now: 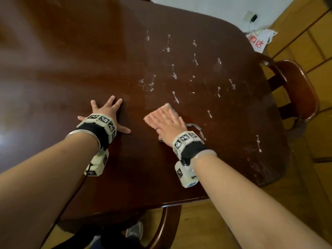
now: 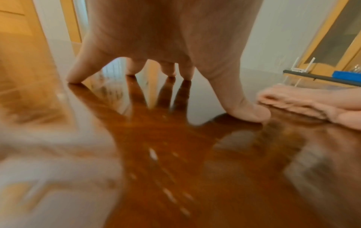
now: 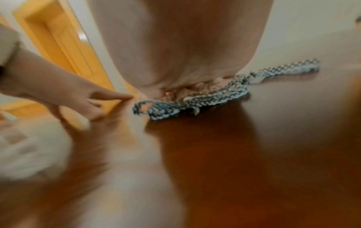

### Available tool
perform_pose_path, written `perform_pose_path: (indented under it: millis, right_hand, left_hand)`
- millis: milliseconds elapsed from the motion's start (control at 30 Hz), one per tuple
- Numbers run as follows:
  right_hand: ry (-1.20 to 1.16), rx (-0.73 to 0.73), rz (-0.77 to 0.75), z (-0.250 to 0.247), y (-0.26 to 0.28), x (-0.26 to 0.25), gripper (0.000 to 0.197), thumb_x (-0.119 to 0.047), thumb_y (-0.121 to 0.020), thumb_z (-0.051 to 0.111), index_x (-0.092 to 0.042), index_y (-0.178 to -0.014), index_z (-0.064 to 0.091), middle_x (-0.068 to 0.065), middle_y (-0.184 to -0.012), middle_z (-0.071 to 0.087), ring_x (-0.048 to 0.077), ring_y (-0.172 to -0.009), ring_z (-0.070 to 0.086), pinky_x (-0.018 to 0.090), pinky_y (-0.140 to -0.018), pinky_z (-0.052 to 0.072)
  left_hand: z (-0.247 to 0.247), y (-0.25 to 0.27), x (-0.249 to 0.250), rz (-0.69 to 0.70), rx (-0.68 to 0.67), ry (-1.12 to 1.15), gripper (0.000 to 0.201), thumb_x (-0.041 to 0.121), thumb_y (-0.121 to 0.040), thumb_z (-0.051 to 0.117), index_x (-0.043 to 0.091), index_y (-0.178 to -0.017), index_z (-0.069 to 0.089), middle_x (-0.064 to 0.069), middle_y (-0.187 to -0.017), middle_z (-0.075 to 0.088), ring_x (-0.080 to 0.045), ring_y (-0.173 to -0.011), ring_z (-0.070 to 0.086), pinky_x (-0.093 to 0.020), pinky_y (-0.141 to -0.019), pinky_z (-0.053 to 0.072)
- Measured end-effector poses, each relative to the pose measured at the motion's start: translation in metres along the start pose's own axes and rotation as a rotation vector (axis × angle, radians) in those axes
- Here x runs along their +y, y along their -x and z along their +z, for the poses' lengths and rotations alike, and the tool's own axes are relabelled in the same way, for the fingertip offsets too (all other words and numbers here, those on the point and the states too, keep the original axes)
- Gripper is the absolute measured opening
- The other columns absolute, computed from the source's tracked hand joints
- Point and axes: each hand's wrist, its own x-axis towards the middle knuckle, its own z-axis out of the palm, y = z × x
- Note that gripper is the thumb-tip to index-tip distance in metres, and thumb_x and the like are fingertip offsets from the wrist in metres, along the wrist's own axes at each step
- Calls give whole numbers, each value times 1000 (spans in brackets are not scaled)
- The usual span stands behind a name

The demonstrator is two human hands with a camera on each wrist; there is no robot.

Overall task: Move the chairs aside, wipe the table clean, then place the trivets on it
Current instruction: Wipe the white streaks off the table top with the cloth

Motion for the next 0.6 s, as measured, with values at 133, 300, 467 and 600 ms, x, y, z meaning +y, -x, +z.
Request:
perform_pose_path:
  millis: [133, 300, 467, 600]
  right_hand:
    - [-97, 34, 215, -24, -28, 15, 60, -29, -104, 26, -46, -149, -10, -11, -157, -25, 24, -145, -22, 51, -118, -6]
    - [-50, 13, 61, -21, -37, -31, 64, -26, -102, 31, -48, -148, -7, -10, -157, -25, 25, -144, -26, 52, -115, -11]
    - [-20, 3, 52, -15, -16, 8, 58, -32, -104, 23, -48, -147, -12, -17, -156, -24, 17, -145, -22, 44, -117, -6]
    - [-161, 49, 342, -42, -56, 31, 58, -31, -104, 22, -43, -149, -13, -8, -157, -26, 28, -145, -22, 50, -116, -7]
  left_hand:
    - [-13, 1, 3, -27, -28, -15, 135, 69, -46, 78, 51, -143, -14, 23, -152, -23, -41, -140, -23, -76, -101, 15]
    - [-19, -26, -1, 25, -27, -31, 156, 85, -14, 64, 50, -143, -16, 17, -153, -26, -40, -142, -17, -75, -103, 9]
    - [-37, -22, 11, -13, -35, 30, 130, 66, -50, 79, 54, -143, -10, 23, -153, -23, -45, -139, -22, -81, -97, 10]
    - [-61, -44, 0, -12, 12, 33, 124, 63, -58, 77, 47, -147, -7, 20, -155, -18, -41, -141, -19, -77, -100, 13]
